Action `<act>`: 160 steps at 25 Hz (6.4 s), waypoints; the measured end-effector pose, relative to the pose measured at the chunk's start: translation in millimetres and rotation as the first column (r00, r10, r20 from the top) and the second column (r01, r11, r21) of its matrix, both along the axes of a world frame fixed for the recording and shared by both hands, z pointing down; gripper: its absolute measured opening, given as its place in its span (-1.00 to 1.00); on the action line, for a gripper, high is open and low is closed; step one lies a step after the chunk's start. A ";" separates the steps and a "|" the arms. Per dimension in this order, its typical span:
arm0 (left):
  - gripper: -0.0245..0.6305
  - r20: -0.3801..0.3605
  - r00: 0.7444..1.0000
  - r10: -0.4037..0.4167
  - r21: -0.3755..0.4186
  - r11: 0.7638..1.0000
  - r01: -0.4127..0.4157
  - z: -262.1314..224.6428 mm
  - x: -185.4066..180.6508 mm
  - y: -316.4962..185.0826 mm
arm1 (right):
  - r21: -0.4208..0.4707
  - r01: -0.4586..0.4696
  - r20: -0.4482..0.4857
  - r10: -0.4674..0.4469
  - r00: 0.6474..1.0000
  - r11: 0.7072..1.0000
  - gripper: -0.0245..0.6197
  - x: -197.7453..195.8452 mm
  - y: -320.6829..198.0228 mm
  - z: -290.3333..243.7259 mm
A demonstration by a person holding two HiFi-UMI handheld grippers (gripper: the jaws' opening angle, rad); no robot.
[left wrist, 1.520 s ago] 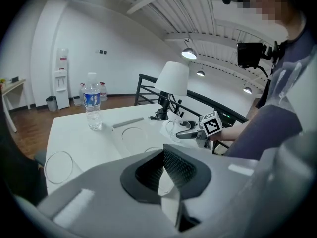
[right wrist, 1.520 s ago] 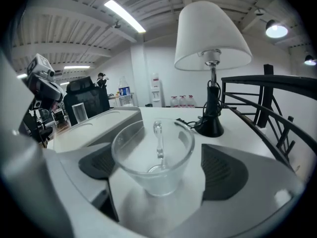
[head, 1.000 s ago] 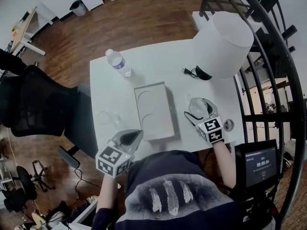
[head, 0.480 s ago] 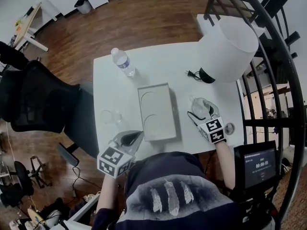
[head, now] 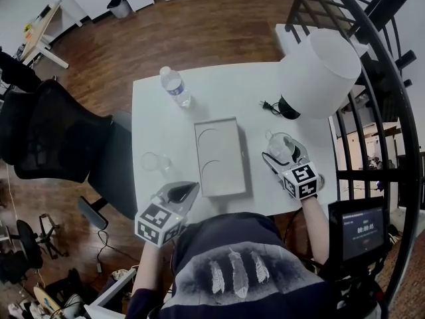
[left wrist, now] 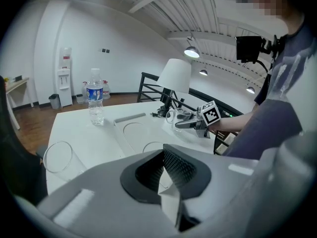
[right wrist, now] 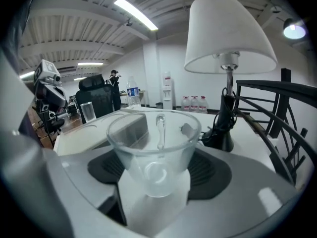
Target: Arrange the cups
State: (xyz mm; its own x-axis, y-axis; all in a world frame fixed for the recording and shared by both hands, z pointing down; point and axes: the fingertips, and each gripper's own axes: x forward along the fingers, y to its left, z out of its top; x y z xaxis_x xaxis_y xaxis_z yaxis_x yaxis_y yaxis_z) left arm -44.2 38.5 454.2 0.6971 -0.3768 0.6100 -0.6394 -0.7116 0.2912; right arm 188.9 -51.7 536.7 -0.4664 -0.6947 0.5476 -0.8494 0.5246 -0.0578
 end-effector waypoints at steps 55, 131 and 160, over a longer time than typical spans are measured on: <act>-0.88 0.039 0.973 -0.226 -0.092 0.969 0.229 33.2 -74.1 16.6 | 0.113 0.798 0.117 -0.805 0.582 0.593 0.25 -240.9 -30.3 -48.1; -0.88 -0.044 0.999 -0.031 0.042 0.999 0.033 -13.4 -31.1 -0.7 | 0.189 0.528 0.424 -0.554 0.716 0.828 -0.91 -130.8 8.6 -175.5; -0.88 -0.037 0.996 -0.079 0.057 0.995 0.081 -6.0 -43.1 -8.6 | 0.145 0.546 0.426 -0.550 0.718 0.825 -0.91 -135.5 6.7 -159.4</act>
State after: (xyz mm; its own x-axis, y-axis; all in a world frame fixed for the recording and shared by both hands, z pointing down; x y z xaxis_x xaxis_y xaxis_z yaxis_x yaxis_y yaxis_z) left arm -87.3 29.9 448.3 0.6836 -0.4664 0.5615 -0.6852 -0.6751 0.2734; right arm 53.4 -45.0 377.3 -0.9506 -0.2459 0.1897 -0.2983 0.8929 -0.3374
